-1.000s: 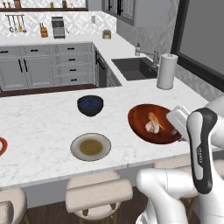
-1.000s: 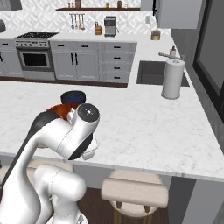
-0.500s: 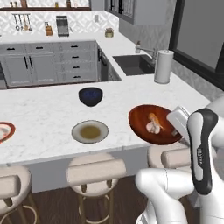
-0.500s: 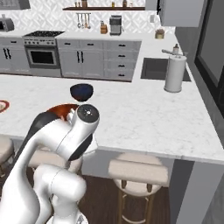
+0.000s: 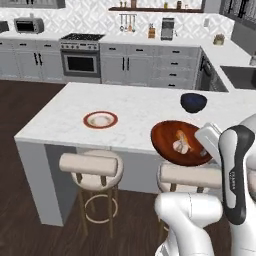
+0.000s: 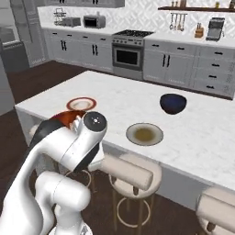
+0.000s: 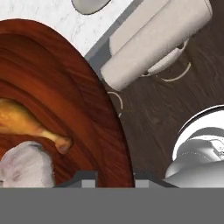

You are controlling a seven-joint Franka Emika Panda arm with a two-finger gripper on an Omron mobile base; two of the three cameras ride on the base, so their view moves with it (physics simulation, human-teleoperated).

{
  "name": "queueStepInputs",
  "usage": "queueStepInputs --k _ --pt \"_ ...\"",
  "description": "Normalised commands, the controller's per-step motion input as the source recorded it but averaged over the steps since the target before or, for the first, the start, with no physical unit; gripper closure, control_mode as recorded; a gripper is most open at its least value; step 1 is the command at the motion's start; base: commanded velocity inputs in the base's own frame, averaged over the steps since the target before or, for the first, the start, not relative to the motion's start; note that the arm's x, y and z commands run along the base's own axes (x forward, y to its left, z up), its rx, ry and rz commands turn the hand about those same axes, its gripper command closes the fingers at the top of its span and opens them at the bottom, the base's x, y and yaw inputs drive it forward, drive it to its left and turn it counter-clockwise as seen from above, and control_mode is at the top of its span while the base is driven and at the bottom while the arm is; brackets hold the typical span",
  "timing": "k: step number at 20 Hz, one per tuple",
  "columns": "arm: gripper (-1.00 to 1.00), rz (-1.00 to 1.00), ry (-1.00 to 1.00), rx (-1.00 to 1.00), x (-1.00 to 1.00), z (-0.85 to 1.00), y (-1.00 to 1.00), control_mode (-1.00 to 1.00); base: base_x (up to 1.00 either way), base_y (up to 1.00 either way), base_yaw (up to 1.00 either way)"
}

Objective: Pick the chicken drumstick and garlic from their plates and place them in the bowl. Then put the bowl in the fridge.

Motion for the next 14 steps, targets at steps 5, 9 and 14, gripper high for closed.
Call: queueStepInputs --k 5,9,14 --pt "1.0 0.0 0.0 0.0 0.0 0.0 0.0 1.0 -0.03 1.0 0.52" --pt "1.0 0.0 0.0 0.0 0.0 0.0 0.0 1.0 0.01 1.0 0.39" --pt "1.0 0.0 0.0 0.0 0.0 0.0 0.0 1.0 0.49 1.0 0.19"
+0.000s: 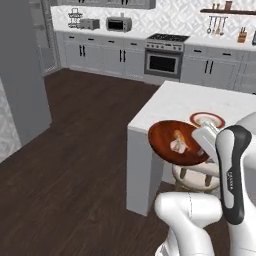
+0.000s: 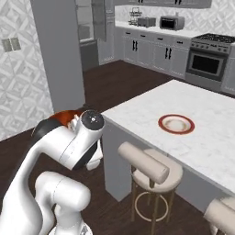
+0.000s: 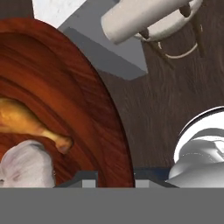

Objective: Pick the chicken drumstick and garlic from their plates and place them in the bowl. Then put the bowl in the fridge.

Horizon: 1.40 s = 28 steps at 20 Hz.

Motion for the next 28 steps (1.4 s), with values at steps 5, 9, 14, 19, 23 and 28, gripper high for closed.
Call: queueStepInputs --k 5,9,14,19,23,28 --pt "1.0 0.0 0.0 0.0 0.0 0.0 0.0 1.0 0.94 1.0 0.01" --pt "1.0 0.0 0.0 0.0 0.0 0.0 0.0 1.0 0.99 1.0 -0.06" --pt "1.0 0.0 0.0 0.0 0.0 0.0 0.0 1.0 0.96 1.0 -0.25" --pt "1.0 0.0 0.0 0.0 0.0 0.0 0.0 1.0 0.9 1.0 -0.37" --pt "1.0 0.0 0.0 0.0 0.0 0.0 0.0 1.0 0.94 1.0 -0.4" --pt "1.0 0.0 0.0 0.0 0.0 0.0 0.0 1.0 0.76 1.0 -0.38"
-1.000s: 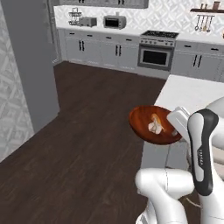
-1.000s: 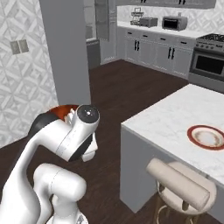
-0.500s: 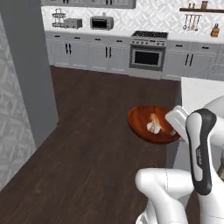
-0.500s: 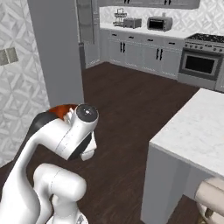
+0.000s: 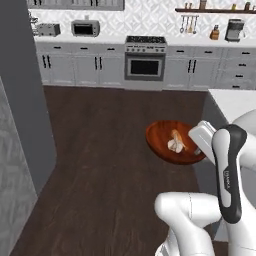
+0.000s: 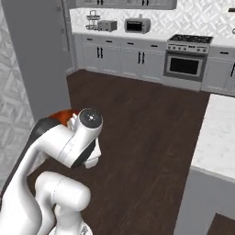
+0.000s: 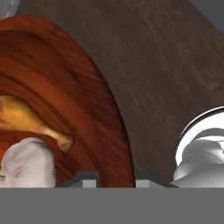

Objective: Pick the chicken drumstick and garlic from their plates and place them in the bowl. Then put the bowl in the fridge.

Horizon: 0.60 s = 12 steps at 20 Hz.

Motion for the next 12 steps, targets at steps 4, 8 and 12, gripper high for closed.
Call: queueStepInputs --k 4,8,12 --pt "1.0 0.0 0.0 0.0 0.0 0.0 0.0 1.0 0.9 1.0 -0.4" --pt "1.0 0.0 0.0 0.0 0.0 0.0 0.0 1.0 1.0 1.0 -0.41" --pt "1.0 0.0 0.0 0.0 0.0 0.0 0.0 1.0 1.0 0.98 -0.39"
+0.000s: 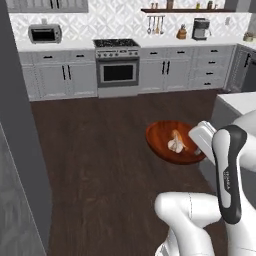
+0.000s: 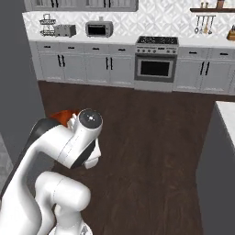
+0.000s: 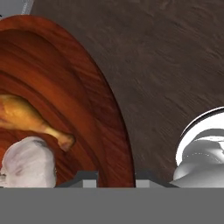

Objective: Pick the chicken drumstick and garlic from their plates and place them in the bowl. Then put the bowl in the fridge.

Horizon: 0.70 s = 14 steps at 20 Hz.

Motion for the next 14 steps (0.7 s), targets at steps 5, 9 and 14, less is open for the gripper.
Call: queueStepInputs --k 5,9,14 --pt "1.0 0.0 0.0 0.0 0.0 0.0 0.0 1.0 1.0 0.51 -0.17" --pt "1.0 0.0 0.0 0.0 0.0 0.0 0.0 1.0 1.0 0.0 0.0" --pt "1.0 0.0 0.0 0.0 0.0 0.0 0.0 1.0 1.0 0.0 0.0"
